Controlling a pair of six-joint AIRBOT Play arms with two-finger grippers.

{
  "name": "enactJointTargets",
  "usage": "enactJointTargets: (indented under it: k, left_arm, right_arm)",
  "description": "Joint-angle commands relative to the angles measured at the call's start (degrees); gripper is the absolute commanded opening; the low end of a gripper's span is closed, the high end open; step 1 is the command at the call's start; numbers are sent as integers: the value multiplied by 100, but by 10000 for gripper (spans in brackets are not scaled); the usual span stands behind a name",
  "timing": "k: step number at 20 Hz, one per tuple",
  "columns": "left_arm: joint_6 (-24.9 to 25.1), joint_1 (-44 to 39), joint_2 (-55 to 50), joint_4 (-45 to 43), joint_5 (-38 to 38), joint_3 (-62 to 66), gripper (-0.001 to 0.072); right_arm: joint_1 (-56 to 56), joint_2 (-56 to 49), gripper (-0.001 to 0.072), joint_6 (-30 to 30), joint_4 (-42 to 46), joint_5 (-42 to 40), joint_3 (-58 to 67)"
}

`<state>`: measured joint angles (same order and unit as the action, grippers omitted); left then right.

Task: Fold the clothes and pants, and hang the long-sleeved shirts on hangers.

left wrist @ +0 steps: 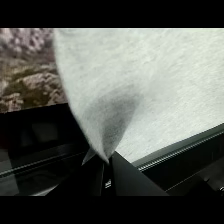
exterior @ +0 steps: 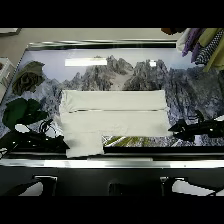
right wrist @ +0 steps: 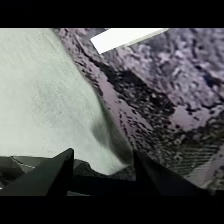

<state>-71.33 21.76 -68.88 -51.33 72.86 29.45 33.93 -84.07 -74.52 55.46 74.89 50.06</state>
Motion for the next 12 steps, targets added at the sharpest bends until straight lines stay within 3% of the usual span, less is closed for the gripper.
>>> enactJointTargets:
  k: [1, 3, 4, 5, 9, 12]
  left_arm:
    - [0, 7, 4, 0, -2, 0, 19]
    - [-2, 7, 4, 0, 0, 0, 19]
    - [-7, 4, 4, 0, 2, 11, 19]
    - [-22, 7, 9, -2, 11, 48, 19]
    - [-466, 7, 214, -44, 348, 463, 17]
    - [-1663, 4, 901, -623, 905, 752, 17]
  right_arm:
    - [2, -85, 409, 87, -164, -31, -208]
    - [2, -85, 312, 295, -496, -7, -339]
    - [4, -85, 216, 323, -581, -26, -374]
    - [4, -81, 61, 361, -621, -17, -372]
    - [4, 343, 29, 153, -503, 151, -372]
    - [4, 1193, 28, -168, -37, 507, -374]
